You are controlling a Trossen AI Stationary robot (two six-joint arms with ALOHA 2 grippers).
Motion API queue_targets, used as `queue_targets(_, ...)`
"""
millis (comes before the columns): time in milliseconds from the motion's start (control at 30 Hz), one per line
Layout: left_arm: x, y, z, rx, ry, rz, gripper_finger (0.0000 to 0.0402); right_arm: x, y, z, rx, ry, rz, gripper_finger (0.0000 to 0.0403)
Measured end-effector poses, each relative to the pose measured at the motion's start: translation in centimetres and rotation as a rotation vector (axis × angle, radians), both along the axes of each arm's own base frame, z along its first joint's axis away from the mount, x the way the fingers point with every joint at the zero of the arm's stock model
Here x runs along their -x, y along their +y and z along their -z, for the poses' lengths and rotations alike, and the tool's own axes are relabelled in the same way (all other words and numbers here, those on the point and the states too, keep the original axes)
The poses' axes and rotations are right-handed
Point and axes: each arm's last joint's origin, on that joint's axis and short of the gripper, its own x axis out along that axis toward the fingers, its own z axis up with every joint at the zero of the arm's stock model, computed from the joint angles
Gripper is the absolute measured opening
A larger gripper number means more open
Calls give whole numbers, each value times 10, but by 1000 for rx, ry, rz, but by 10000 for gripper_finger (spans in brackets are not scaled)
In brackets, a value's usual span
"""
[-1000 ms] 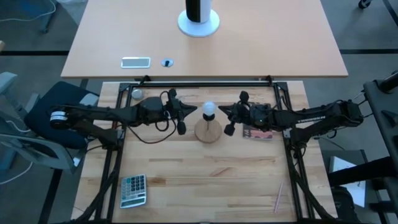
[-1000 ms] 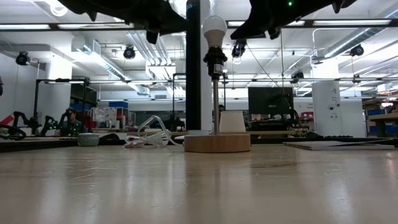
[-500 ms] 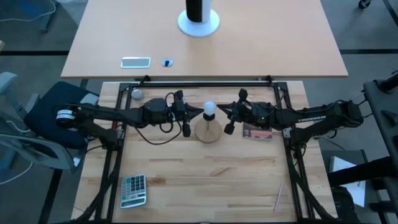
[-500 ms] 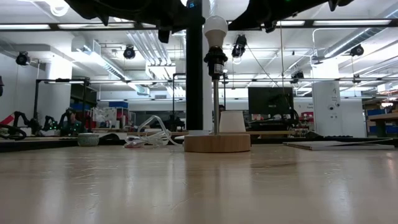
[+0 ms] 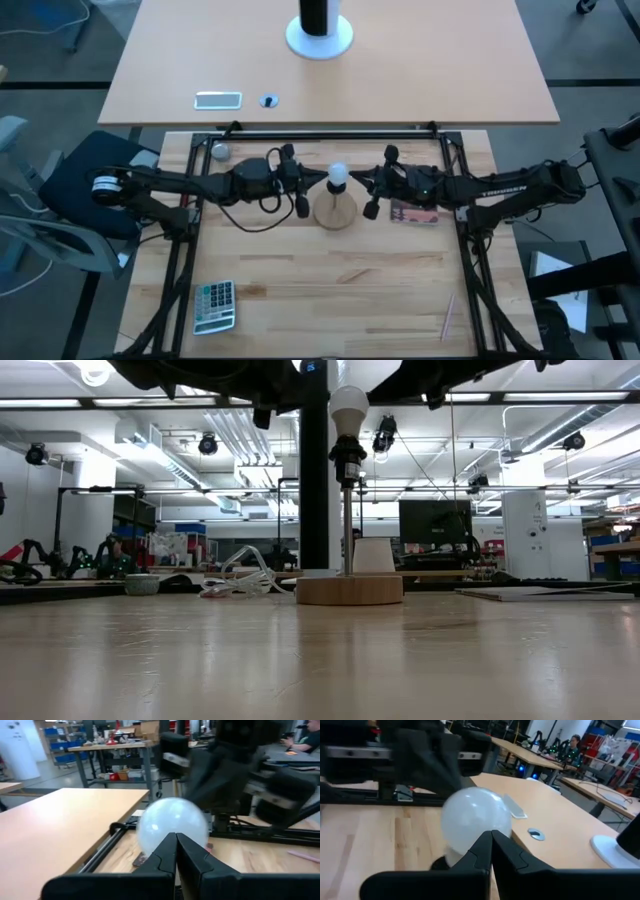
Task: Screw lightbulb
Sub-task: Insert the lightbulb into the lamp
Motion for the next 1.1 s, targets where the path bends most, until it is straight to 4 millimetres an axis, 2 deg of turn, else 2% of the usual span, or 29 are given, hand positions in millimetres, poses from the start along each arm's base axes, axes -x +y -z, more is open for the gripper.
queue_targets(200, 0, 1, 1, 4, 3, -35, 0, 0, 9, -1, -7, -7, -50, 2)
queue_targets(400, 7, -1, -4, 9, 27, -29, 0, 3, 11, -3, 4, -11, 10, 2)
queue_targets(600, 18, -11, -13, 17, 27, 40, 0, 8, 10, -6, 38, 4, 70, 2)
queue_targets(767, 13, -11, -10, 29, 20, 58, 0, 7, 1, -5, 81, 22, 137, 2)
queue_targets(933, 3, -10, -3, 26, -5, 45, 0, 2, -9, 0, 41, 28, 98, 2)
queue_targets(1100, 2, -9, -2, 25, 2, 13, 0, -1, -8, 3, 33, 38, 55, 2)
